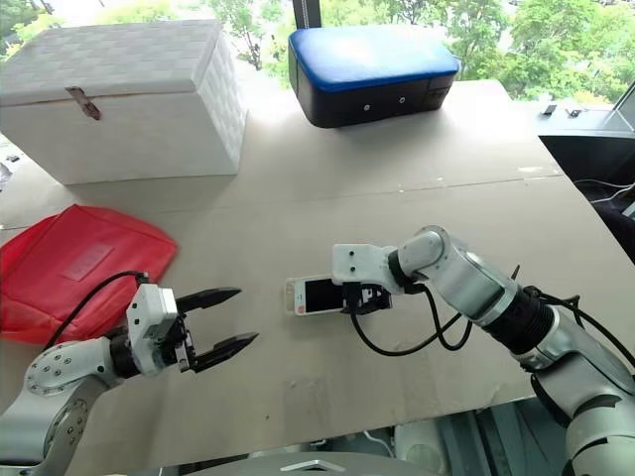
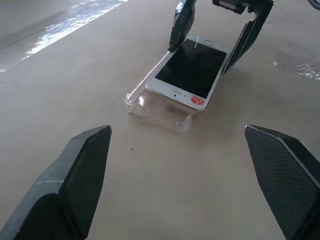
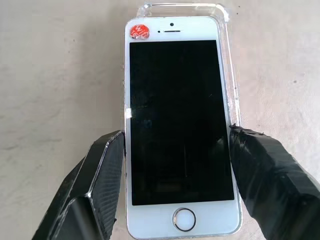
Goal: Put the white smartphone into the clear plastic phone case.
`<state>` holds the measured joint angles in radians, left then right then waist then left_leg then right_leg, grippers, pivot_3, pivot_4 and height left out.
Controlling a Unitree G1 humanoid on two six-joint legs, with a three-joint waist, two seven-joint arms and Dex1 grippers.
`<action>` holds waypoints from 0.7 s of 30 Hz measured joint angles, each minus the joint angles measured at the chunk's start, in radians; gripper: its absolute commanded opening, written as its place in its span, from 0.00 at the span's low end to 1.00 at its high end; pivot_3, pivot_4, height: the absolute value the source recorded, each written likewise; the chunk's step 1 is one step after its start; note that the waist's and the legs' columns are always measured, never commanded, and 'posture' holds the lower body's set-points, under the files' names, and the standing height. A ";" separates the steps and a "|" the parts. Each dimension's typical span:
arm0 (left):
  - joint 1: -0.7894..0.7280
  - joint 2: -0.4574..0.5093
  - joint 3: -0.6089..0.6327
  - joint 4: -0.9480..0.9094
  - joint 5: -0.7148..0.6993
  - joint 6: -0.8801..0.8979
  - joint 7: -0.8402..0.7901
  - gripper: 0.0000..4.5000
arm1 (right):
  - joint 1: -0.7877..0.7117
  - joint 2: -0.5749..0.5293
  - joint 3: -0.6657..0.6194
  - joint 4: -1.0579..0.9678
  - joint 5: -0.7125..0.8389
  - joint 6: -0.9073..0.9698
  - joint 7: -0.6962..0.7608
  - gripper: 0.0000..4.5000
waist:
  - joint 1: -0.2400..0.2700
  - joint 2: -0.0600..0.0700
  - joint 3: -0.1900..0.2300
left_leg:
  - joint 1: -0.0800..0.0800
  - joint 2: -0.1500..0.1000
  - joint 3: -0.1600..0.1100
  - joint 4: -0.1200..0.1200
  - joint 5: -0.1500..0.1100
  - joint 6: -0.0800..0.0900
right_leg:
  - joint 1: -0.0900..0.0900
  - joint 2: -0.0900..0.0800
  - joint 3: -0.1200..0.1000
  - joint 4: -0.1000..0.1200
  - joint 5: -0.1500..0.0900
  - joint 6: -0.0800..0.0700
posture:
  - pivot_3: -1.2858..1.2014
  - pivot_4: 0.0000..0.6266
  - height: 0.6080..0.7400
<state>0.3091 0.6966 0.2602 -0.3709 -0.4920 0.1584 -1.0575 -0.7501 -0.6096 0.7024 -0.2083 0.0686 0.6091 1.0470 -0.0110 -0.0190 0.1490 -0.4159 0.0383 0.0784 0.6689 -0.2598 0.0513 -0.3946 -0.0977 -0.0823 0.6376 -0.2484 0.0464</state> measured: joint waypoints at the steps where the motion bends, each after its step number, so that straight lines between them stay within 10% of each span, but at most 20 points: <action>1: -0.001 0.000 0.000 0.000 0.000 -0.002 0.000 0.96 | -0.003 0.006 0.000 0.004 -0.006 -0.001 0.005 0.61 | -0.001 0.000 0.000 | 0.000 0.000 0.000 0.000 0.000 0.000 | 0.000 0.000 0.000 0.000 0.000 0.000 | 0.52 0.24 0.96; 21: -0.018 0.000 -0.024 -0.007 0.000 -0.010 0.031 0.96 | -0.086 0.045 0.014 0.109 -0.114 -0.011 0.100 0.61 | -0.001 0.000 0.000 | 0.000 -0.001 0.000 0.000 0.001 -0.001 | 0.000 -0.003 -0.002 0.001 0.001 -0.002 | 0.52 0.24 0.96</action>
<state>0.2911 0.6964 0.2359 -0.3778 -0.4918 0.1479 -1.0269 -0.8362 -0.5648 0.7163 -0.0996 -0.0450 0.5986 1.1469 -0.0120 -0.0190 0.1490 -0.4156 0.0370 0.0784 0.6687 -0.2592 0.0503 -0.3947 -0.1007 -0.0839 0.6390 -0.2470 0.0448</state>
